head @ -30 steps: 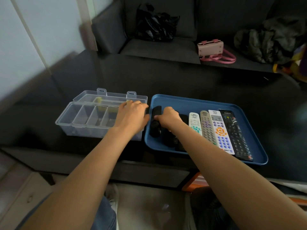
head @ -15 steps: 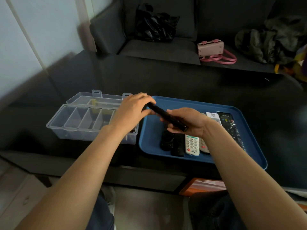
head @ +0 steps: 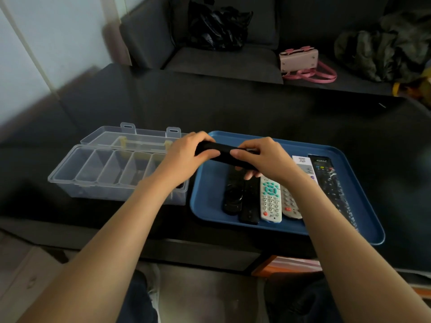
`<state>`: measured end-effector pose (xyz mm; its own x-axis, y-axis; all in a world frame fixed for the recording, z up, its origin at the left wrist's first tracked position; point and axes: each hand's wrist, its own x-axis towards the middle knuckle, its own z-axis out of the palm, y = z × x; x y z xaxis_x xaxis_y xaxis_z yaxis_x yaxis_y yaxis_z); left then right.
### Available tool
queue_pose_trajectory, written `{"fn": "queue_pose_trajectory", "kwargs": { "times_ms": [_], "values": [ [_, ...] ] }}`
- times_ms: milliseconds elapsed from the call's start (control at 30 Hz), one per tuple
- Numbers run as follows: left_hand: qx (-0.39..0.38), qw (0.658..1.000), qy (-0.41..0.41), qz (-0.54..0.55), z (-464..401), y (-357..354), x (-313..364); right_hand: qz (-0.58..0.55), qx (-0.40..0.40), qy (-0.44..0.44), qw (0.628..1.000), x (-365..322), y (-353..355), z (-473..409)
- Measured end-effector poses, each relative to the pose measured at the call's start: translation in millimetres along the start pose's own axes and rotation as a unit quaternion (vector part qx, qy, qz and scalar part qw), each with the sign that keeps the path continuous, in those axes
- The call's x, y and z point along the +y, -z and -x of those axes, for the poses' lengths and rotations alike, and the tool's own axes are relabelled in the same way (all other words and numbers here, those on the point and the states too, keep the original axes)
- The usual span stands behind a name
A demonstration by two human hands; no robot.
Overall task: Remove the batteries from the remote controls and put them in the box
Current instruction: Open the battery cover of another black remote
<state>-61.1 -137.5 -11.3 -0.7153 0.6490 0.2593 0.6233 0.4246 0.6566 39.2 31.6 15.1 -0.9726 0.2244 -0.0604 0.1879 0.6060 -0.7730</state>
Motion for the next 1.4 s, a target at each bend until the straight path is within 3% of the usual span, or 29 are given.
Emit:
{"fn": "queue_pose_trajectory", "kwargs": {
  "times_ms": [300, 700, 833, 1233, 1400],
  "values": [
    [0.025, 0.985, 0.075, 0.155, -8, 3, -2, -0.159, -0.109, -0.016, 0.981, 2, 4, 0],
    [0.062, 0.963, 0.117, 0.234, -6, -2, 0, -0.160, -0.019, -0.022, 0.987, 2, -5, -3],
    [0.121, 0.966, 0.113, 0.198, -6, -3, 7, -0.178, -0.001, -0.032, 0.983, -1, -16, -2],
    [0.183, 0.958, 0.118, 0.186, -6, -5, 17, -0.140, 0.077, -0.031, 0.987, 0, -19, -1],
    [0.193, 0.949, 0.158, 0.192, -10, -6, 10, -0.176, 0.037, -0.039, 0.983, -2, -19, 1]
  ]
}}
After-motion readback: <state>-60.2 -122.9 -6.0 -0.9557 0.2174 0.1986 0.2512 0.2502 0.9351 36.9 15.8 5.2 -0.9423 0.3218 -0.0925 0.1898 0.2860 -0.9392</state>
